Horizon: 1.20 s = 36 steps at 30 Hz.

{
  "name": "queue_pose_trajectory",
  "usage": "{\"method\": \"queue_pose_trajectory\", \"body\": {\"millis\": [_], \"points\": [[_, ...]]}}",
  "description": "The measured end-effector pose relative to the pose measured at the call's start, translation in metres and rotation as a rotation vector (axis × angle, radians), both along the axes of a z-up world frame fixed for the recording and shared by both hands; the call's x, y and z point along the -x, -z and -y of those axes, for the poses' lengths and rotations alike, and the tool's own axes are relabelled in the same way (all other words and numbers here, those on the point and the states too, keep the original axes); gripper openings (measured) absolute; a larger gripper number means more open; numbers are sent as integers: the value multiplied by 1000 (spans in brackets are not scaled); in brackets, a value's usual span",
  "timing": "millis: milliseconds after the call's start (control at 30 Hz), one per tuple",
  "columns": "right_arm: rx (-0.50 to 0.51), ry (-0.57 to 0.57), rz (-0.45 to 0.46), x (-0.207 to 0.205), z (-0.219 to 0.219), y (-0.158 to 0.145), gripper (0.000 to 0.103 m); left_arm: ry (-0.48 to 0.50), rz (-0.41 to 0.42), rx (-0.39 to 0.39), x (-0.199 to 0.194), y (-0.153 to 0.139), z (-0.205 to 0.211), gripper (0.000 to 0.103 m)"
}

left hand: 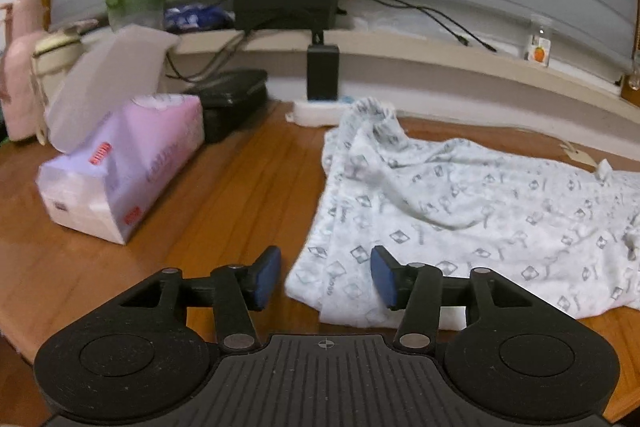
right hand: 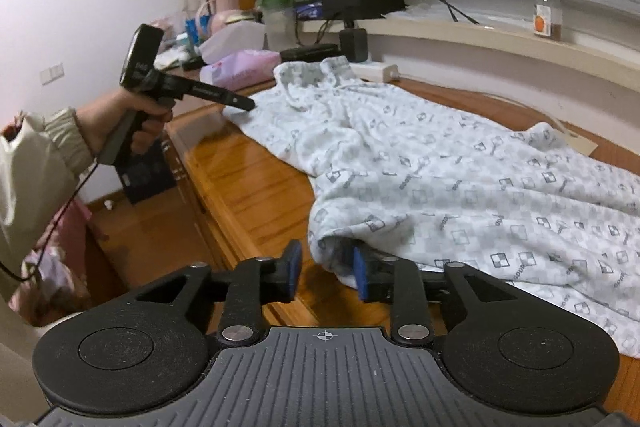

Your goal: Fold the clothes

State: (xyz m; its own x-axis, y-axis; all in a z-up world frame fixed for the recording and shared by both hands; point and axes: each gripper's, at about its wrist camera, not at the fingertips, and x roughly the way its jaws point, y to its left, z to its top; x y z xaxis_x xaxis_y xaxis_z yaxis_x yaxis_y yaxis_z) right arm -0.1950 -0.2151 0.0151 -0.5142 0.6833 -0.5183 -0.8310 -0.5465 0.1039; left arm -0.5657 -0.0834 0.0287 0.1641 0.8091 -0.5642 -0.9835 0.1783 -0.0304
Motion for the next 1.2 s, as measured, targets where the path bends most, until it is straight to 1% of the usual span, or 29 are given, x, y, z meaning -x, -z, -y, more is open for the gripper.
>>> {"method": "queue_pose_trajectory", "body": {"millis": [67, 100, 133, 200, 233, 267, 400, 433, 467, 500, 533, 567, 667, 767, 833, 900, 933, 967, 1000, 1033, 1067, 1100, 1133, 1200], "points": [[-2, 1, 3, 1, -2, 3, 32, 3, 4, -2, -1, 1, -2, 49], [-2, 3, 0, 1, -3, 3, 33, 5, 6, -3, -2, 2, -3, 48], [-4, 3, -2, 2, -3, 3, 34, 6, 8, -4, -2, 3, -4, 44], [-10, -6, 6, 4, -1, 2, 38, 9, 11, -7, -3, 4, -6, 41], [-13, -10, 10, 5, 0, 2, 41, 11, 13, -8, -4, 5, -6, 41], [-16, -14, 13, 6, 1, 1, 42, 11, 14, -8, -4, 5, -7, 41], [-27, 1, 14, 8, 1, 2, 41, 14, 2, -12, -5, 5, -8, 41], [-29, 7, 13, 7, 0, 3, 37, 18, -4, -12, -6, 5, -9, 37], [-30, 12, 12, 6, -1, 3, 30, 24, -9, -13, -6, 5, -9, 34], [-28, 17, 1, 4, -3, 3, 11, 27, -16, -17, -8, 3, -10, 21], [-26, 22, -10, 1, -4, 3, 7, 30, -23, -23, -9, 1, -10, 9], [-24, 27, -21, -2, -5, 2, 6, 34, -38, -28, -11, 0, -10, 9], [-23, 28, -121, -18, -3, -11, 5, 27, -83, -63, -13, -10, -9, 8], [-24, 16, -199, -28, 7, -27, 5, -33, -4, -73, 9, -24, -12, 8], [0, -18, -226, -29, 14, -32, 5, -45, 6, -37, 16, -25, -14, 8], [25, -39, -199, -21, 15, -24, 5, -57, -34, 6, 17, -13, -14, 9], [38, -50, -185, -17, 16, -20, 5, -62, -55, 28, 17, -6, -14, 11], [51, -61, -172, -13, 16, -17, 5, -65, -52, 30, 19, -2, -13, 13], [59, -67, -152, -9, 16, -13, 6, -78, -40, 23, 23, -1, -9, 19], [62, -74, -137, -7, 17, -11, 9, -96, -24, 22, 27, -3, -6, 24], [62, -81, -132, -7, 17, -12, 11, -101, -34, 19, 29, -6, -4, 27], [54, -84, -122, -7, 18, -14, 12, -104, -47, 16, 30, -10, -2, 33], [41, -85, -116, -8, 20, -17, 14, -106, -60, 13, 31, -13, 0, 37], [18, -74, -111, -14, 22, -23, 18, -104, -76, 6, 32, -21, 3, 40]]}}
